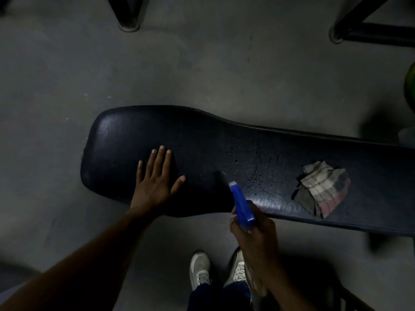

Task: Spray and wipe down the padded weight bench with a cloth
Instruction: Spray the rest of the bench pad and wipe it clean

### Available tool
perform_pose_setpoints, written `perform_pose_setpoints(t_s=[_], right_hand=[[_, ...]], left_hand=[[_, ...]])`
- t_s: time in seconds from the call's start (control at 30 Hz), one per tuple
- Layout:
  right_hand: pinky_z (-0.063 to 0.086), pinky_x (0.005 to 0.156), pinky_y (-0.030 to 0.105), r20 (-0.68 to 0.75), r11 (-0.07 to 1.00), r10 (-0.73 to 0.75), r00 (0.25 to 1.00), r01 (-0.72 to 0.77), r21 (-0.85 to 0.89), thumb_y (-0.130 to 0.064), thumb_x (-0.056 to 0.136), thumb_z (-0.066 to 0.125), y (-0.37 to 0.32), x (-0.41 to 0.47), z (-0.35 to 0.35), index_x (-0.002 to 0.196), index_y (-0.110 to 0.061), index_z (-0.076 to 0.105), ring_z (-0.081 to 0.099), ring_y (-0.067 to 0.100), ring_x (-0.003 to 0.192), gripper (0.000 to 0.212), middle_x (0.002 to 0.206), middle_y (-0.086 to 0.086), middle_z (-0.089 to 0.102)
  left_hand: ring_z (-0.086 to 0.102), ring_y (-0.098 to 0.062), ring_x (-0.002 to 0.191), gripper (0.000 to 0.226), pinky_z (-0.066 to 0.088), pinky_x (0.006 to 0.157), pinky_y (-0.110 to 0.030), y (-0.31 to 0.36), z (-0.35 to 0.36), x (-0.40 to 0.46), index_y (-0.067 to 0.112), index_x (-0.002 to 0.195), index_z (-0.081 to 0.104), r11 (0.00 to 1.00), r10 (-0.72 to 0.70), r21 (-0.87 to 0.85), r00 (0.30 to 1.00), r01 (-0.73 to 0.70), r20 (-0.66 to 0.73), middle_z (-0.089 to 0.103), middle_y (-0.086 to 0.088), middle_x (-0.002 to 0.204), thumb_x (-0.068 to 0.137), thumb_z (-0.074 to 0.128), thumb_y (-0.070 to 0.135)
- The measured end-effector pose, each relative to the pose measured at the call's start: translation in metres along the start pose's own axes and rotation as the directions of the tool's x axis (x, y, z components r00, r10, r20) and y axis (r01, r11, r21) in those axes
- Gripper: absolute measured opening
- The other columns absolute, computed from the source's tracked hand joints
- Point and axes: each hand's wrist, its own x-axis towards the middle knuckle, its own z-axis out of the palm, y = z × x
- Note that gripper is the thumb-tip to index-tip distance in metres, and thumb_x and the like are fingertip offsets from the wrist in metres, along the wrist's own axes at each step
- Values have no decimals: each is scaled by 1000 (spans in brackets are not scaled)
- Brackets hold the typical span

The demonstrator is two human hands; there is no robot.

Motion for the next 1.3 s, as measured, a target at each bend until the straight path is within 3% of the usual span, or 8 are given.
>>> perform_pose_setpoints(t_s=[0.23,0.3,0.5,0.6,0.77,0.97,1.1,1.3], right_hand=[[52,69,36,24,997,-64,998,63,47,-22,80,71,-7,14,6,96,-41,68,63,10,72,26,84,-7,69],[51,68,33,-16,994,-101,995,102,34,-7,87,75,-9,18,2,95,-43,68,64,9,70,37,82,-6,70],[58,70,52,-72,992,-110,991,114,51,0,90,70,-12,25,-12,94,-36,63,66,39,74,37,81,12,69],[57,63,31,-91,989,-129,987,135,67,4,91,69,-12,25,-11,97,-36,63,64,40,75,41,80,15,68],[57,74,58,-94,988,-144,985,149,41,6,86,72,-18,18,18,90,-33,67,65,36,73,40,81,7,69],[55,73,57,-72,980,-180,981,185,69,9,83,72,-34,5,62,91,-30,69,63,33,71,40,81,2,69],[54,71,49,-63,976,-208,976,212,60,6,85,72,-49,-6,92,95,-36,68,62,26,70,43,84,-2,68],[55,70,59,-36,973,-224,974,226,55,6,85,71,-63,-11,131,93,-39,66,62,36,71,45,83,4,67]], left_hand=[[-19,-10,156,94,-20,123,-37,-2,1,3,23,165,1,1000,-1,20,1000,2,-14,-14,6,171,91,-1,80],[-18,-11,156,95,-21,122,-37,-1,0,3,22,165,2,1000,-3,14,1000,3,-9,-12,4,172,90,-2,81],[-9,-16,159,86,-5,128,-48,-3,3,1,19,165,10,1000,17,0,999,-17,-47,-2,-1,174,97,17,72],[-1,-18,160,83,2,128,-50,-2,5,-1,18,165,14,1000,24,22,996,-22,-91,5,-2,174,99,23,69],[1,-20,161,82,4,128,-51,-2,6,-2,18,164,15,999,21,30,994,-18,-105,8,-4,174,100,26,68],[0,-20,160,81,-4,127,-49,-3,-1,-3,15,164,11,998,48,-27,996,-50,-74,5,-6,173,101,26,64],[8,-22,160,78,3,128,-51,-22,-12,-13,12,163,18,988,155,17,984,-154,-82,15,-9,172,101,30,59],[3,-19,160,79,-2,129,-51,-107,-34,-3,11,163,15,1000,-6,3,987,7,-159,11,-7,173,104,30,61]])
